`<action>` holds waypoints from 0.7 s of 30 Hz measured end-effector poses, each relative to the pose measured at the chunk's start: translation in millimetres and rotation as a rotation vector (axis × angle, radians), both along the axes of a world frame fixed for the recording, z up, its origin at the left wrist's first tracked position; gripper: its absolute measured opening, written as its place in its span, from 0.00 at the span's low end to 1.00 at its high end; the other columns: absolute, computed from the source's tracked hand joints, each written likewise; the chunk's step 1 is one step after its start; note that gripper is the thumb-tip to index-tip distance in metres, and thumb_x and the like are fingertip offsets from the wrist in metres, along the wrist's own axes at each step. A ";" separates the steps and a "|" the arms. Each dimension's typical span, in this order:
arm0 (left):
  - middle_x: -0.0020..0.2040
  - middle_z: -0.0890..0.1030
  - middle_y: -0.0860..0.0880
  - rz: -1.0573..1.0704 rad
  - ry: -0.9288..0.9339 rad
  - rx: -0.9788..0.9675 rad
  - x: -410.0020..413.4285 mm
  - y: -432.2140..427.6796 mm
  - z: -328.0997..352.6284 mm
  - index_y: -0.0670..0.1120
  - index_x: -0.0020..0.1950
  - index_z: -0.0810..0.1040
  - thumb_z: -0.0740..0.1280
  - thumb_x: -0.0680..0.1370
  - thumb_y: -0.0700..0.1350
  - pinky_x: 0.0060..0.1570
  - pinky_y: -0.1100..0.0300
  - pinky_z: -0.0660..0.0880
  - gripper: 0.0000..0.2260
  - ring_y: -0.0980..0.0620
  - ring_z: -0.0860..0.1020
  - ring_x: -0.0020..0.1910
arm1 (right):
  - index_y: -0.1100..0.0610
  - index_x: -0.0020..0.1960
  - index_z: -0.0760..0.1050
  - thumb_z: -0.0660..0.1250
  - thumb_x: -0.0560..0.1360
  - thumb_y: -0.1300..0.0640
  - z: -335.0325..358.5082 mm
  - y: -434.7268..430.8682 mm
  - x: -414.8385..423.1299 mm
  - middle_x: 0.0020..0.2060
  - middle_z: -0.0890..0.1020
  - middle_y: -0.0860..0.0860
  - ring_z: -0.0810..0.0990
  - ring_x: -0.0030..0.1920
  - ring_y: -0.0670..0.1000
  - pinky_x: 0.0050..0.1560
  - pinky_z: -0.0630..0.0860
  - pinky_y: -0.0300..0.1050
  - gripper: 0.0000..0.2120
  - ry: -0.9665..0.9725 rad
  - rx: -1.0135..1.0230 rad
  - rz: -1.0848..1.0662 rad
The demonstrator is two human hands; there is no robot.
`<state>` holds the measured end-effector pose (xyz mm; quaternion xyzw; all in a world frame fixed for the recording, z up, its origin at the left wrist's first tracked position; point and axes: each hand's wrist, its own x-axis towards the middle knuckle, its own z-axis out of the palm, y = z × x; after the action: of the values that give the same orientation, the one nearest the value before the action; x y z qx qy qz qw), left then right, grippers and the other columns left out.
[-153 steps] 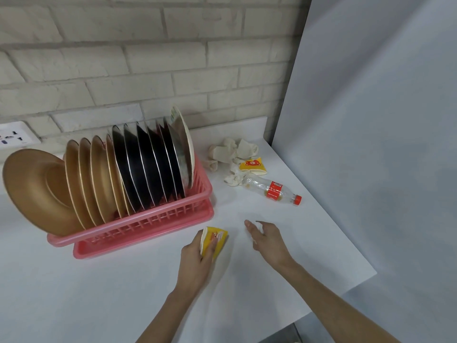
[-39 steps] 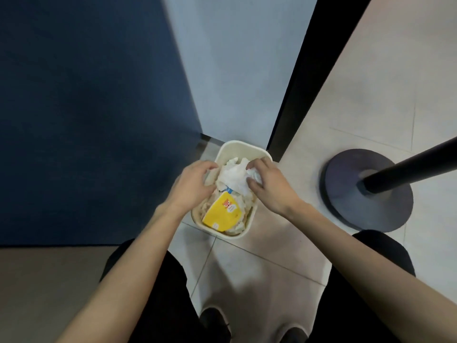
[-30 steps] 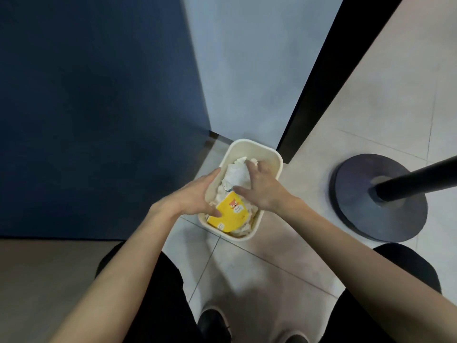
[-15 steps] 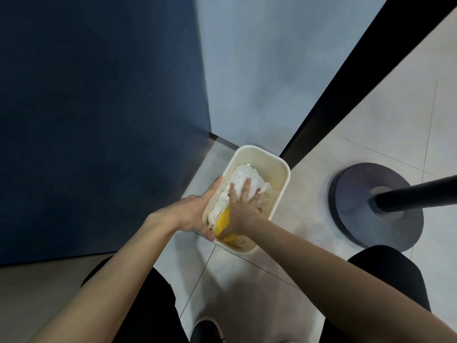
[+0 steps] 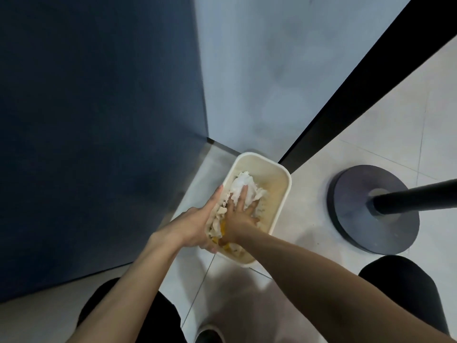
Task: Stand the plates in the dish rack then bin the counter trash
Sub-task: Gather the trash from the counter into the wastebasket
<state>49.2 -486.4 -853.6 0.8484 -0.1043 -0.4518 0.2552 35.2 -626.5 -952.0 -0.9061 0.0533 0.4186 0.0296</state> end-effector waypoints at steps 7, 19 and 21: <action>0.64 0.75 0.46 -0.084 -0.040 0.030 2.9 1.1 4.7 0.76 0.67 0.28 0.82 0.62 0.51 0.59 0.46 0.76 0.65 0.44 0.77 0.56 | 0.48 0.78 0.30 0.73 0.62 0.29 44.2 -24.2 -2.4 0.74 0.26 0.60 0.34 0.73 0.76 0.72 0.49 0.73 0.64 -0.050 0.152 -0.014; 0.67 0.73 0.52 -0.130 -0.132 0.121 -2.2 -3.1 2.0 0.70 0.72 0.29 0.82 0.61 0.53 0.58 0.45 0.76 0.65 0.45 0.76 0.60 | 0.47 0.80 0.45 0.67 0.73 0.35 122.5 -55.6 6.8 0.80 0.51 0.55 0.69 0.71 0.61 0.69 0.68 0.55 0.46 -0.310 0.333 0.088; 0.68 0.72 0.54 -0.117 -0.159 0.121 0.1 -2.3 0.8 0.70 0.73 0.30 0.82 0.59 0.55 0.57 0.45 0.77 0.65 0.47 0.75 0.61 | 0.52 0.77 0.57 0.67 0.75 0.39 133.4 -61.1 9.0 0.71 0.71 0.58 0.73 0.66 0.59 0.64 0.72 0.53 0.37 -0.420 0.353 0.079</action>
<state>49.3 -488.7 -852.7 0.8879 -0.1461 -0.4029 0.1673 44.2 -687.6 -818.7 -0.9552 -0.0631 0.2255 0.1813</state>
